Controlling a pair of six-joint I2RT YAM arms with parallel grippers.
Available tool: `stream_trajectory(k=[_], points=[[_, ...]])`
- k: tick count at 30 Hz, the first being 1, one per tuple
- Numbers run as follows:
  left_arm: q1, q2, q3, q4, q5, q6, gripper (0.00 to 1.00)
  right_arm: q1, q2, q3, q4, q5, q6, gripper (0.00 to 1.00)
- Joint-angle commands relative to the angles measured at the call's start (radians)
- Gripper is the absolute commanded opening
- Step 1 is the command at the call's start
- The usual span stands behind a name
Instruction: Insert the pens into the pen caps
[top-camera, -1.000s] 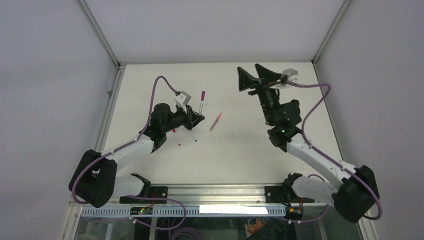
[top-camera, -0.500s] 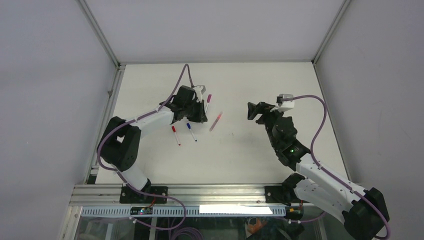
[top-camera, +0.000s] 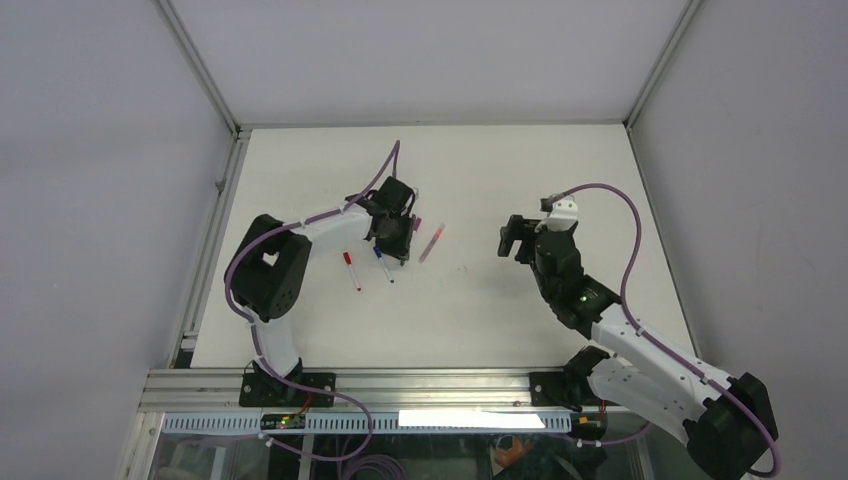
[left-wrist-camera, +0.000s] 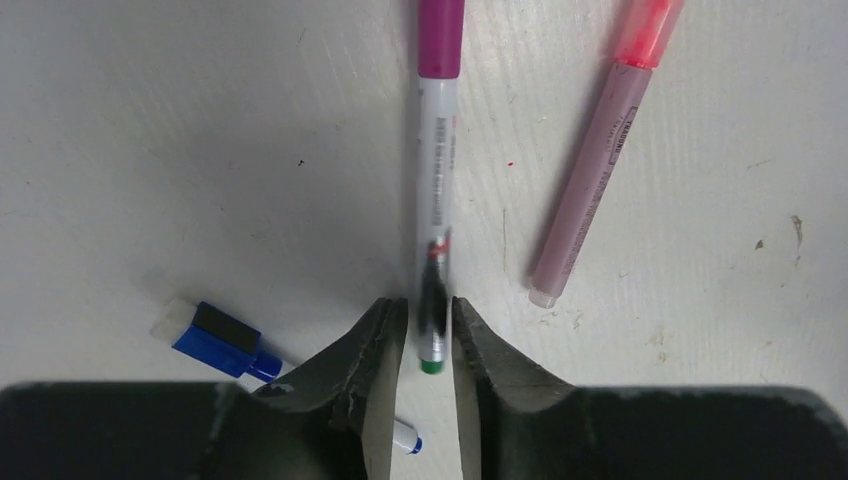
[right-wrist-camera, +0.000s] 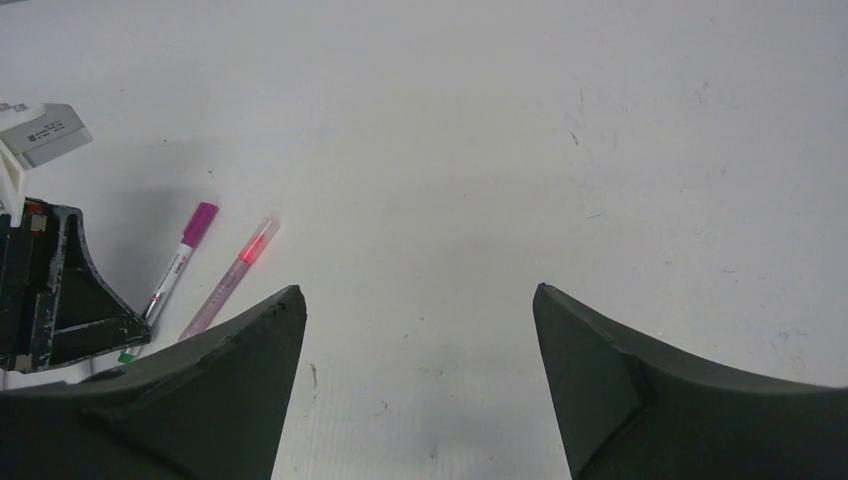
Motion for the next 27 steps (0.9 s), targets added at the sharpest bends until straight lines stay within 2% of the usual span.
stream_trajectory(k=[1,4,9,11,14,17,18,20,23,27], points=[[-0.017,-0.011,0.038,-0.047,-0.071,-0.010,0.36,0.004,-0.025,0.065,0.006,0.034,-0.024,0.86],[-0.017,-0.045,0.041,-0.047,-0.090,0.006,0.61,0.003,-0.019,0.071,0.006,0.041,-0.017,0.88],[-0.016,-0.195,0.046,-0.026,-0.135,0.037,0.89,-0.006,-0.019,0.069,0.054,-0.025,0.023,0.99],[-0.015,-0.290,0.027,0.006,-0.181,0.062,0.98,-0.011,0.006,0.094,0.025,-0.060,0.051,0.99],[0.002,-0.470,-0.047,0.072,-0.299,0.114,0.99,-0.013,0.084,0.150,-0.052,-0.065,0.092,0.99],[0.059,-0.658,-0.215,0.226,-0.393,0.151,0.99,-0.019,0.162,0.207,-0.118,-0.056,0.093,0.99],[0.084,-0.722,-0.290,0.306,-0.408,0.141,0.99,-0.026,0.185,0.218,-0.124,-0.058,0.087,0.99],[0.150,-0.824,-0.421,0.473,-0.327,0.120,0.99,-0.047,0.223,0.229,-0.119,-0.089,0.075,0.99],[0.190,-0.888,-0.496,0.522,-0.320,0.121,0.99,-0.077,0.284,0.242,-0.099,-0.149,0.082,0.99],[0.190,-0.890,-0.494,0.504,-0.319,0.128,0.99,-0.087,0.333,0.265,-0.090,-0.193,0.085,0.99]])
